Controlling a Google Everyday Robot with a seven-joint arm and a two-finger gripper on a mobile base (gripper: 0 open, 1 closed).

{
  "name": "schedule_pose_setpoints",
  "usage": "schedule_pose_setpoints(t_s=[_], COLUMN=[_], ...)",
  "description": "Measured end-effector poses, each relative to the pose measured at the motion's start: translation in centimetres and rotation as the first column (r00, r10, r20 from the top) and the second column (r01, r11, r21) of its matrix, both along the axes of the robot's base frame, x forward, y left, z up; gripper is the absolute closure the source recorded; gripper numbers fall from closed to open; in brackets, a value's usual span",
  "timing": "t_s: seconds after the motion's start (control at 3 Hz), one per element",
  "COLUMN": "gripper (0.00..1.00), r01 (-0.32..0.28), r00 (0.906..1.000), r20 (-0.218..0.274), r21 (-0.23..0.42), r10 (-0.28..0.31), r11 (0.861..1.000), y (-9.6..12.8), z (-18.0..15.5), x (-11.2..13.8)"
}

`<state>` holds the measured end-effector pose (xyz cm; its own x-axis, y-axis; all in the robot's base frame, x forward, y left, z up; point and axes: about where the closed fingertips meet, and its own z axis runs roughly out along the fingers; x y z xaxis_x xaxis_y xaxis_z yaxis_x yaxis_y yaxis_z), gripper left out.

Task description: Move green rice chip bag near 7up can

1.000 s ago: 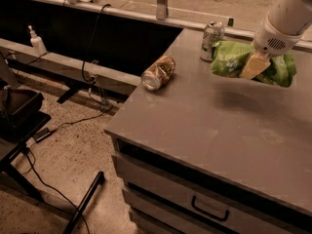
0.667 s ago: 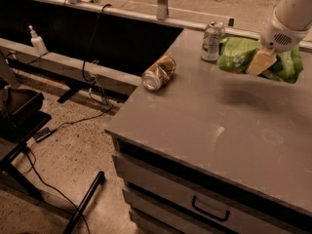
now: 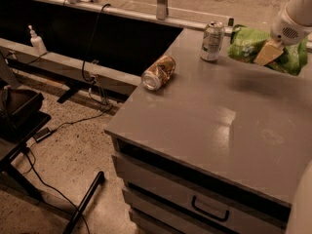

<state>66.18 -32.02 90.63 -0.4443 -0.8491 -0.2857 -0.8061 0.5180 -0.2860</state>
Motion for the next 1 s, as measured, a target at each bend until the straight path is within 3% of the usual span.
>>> schedule_pose_setpoints(t_s=[0.67,1.0], gripper=[1.00,1.00], r01=[0.018,-0.007], r00=[0.9986,0.9929], r20=[0.050,0.119], r21=[0.014,0.035], r10=[-0.019,0.003], r11=[1.000,0.999], y=[-0.2,0.7], z=[0.0,0.0], x=[0.6,0.3])
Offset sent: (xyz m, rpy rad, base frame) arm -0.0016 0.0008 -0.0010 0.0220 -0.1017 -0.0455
